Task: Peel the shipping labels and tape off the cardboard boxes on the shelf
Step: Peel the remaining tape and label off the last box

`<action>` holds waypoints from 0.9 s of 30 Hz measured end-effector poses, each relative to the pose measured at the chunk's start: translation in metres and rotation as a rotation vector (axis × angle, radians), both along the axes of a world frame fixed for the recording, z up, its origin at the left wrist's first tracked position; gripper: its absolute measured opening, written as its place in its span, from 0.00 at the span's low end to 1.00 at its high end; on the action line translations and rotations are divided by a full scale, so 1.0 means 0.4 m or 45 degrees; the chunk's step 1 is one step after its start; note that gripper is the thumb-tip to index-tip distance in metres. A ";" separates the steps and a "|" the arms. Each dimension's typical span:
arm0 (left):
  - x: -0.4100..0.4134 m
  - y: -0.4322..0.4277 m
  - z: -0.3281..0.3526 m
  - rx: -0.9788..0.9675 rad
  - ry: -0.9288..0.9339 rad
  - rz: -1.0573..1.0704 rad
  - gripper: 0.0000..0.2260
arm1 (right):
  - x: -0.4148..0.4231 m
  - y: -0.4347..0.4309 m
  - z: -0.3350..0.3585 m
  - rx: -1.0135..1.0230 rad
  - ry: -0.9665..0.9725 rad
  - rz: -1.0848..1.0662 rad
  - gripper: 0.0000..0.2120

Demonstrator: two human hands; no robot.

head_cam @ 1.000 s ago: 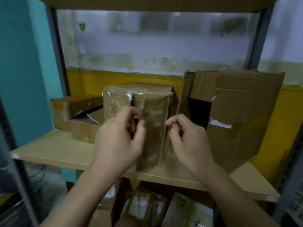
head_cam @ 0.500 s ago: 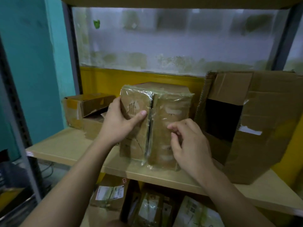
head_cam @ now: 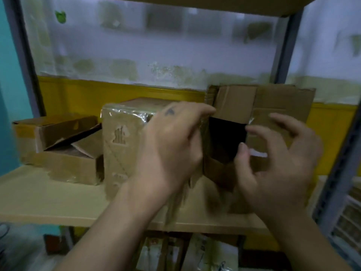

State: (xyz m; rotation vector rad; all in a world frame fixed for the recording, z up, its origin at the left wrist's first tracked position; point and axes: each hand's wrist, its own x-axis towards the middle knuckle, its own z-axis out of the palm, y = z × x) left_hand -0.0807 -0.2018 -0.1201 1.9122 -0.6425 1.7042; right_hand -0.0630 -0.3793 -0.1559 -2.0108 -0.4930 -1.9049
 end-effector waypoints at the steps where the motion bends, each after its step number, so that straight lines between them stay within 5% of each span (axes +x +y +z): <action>1: -0.010 -0.029 0.019 0.022 -0.057 -0.033 0.16 | 0.008 -0.013 0.002 0.046 0.060 -0.059 0.19; 5: -0.044 -0.138 0.028 0.025 0.018 -0.324 0.13 | 0.057 -0.024 -0.017 0.224 0.453 -0.138 0.43; 10: 0.014 -0.201 -0.103 -0.324 0.922 -0.400 0.10 | 0.107 -0.057 -0.048 0.406 0.681 -0.132 0.58; 16: 0.062 -0.190 -0.213 -0.360 1.335 -0.241 0.05 | 0.116 -0.174 -0.039 0.454 0.715 0.034 0.48; 21: 0.067 -0.207 -0.229 -0.245 1.204 -0.140 0.12 | 0.111 -0.241 -0.048 0.550 0.673 0.203 0.44; 27: 0.007 -0.238 -0.210 -0.113 1.385 -0.513 0.18 | 0.109 -0.275 -0.064 0.569 0.707 0.251 0.46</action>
